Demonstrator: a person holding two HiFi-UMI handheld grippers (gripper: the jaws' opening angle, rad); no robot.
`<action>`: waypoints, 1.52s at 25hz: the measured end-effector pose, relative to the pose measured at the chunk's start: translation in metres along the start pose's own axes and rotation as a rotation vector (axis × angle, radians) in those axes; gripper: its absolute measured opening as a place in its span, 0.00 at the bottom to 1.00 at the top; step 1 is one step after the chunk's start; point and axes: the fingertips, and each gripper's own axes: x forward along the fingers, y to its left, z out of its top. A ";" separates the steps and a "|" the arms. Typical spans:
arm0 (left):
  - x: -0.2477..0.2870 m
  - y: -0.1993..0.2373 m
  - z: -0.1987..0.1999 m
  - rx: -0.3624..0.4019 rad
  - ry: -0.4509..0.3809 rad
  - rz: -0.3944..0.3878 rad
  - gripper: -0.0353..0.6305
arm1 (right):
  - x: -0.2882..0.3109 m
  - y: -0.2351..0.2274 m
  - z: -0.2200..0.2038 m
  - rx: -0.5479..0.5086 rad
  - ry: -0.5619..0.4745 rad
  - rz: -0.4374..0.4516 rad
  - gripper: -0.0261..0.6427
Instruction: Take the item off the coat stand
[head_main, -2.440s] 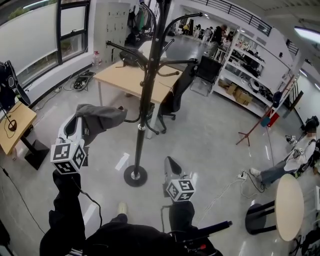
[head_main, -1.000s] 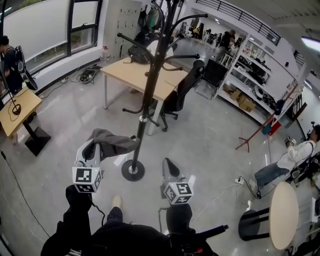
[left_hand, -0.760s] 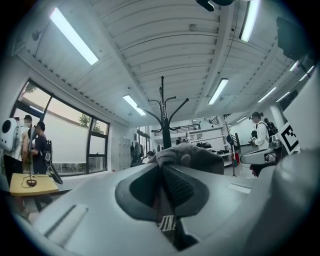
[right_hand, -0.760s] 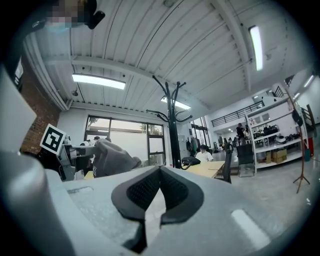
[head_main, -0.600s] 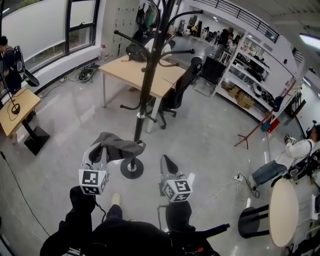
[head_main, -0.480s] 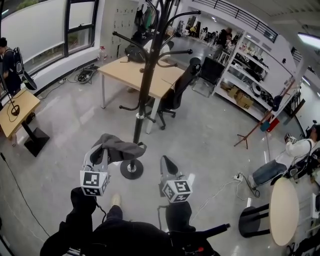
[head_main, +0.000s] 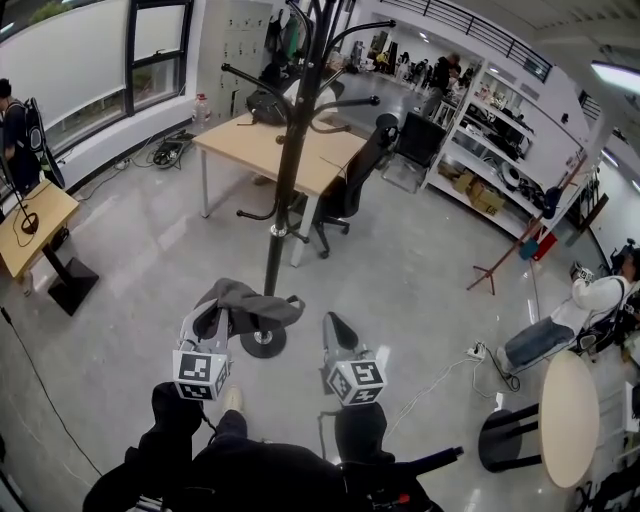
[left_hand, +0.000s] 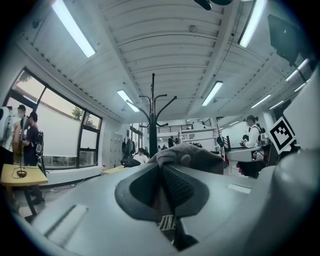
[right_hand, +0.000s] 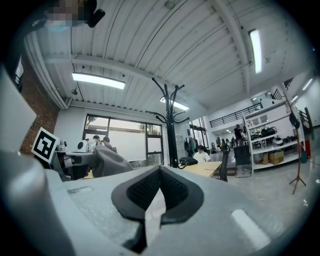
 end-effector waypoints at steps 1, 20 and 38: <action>-0.001 -0.002 -0.003 -0.003 0.003 -0.004 0.08 | 0.000 0.000 -0.002 0.000 0.001 0.000 0.04; -0.007 -0.012 -0.015 -0.022 0.018 -0.024 0.08 | 0.002 0.009 -0.009 -0.002 0.017 0.020 0.04; -0.012 -0.010 -0.018 -0.029 0.023 -0.017 0.08 | 0.002 0.012 -0.010 -0.001 0.021 0.026 0.04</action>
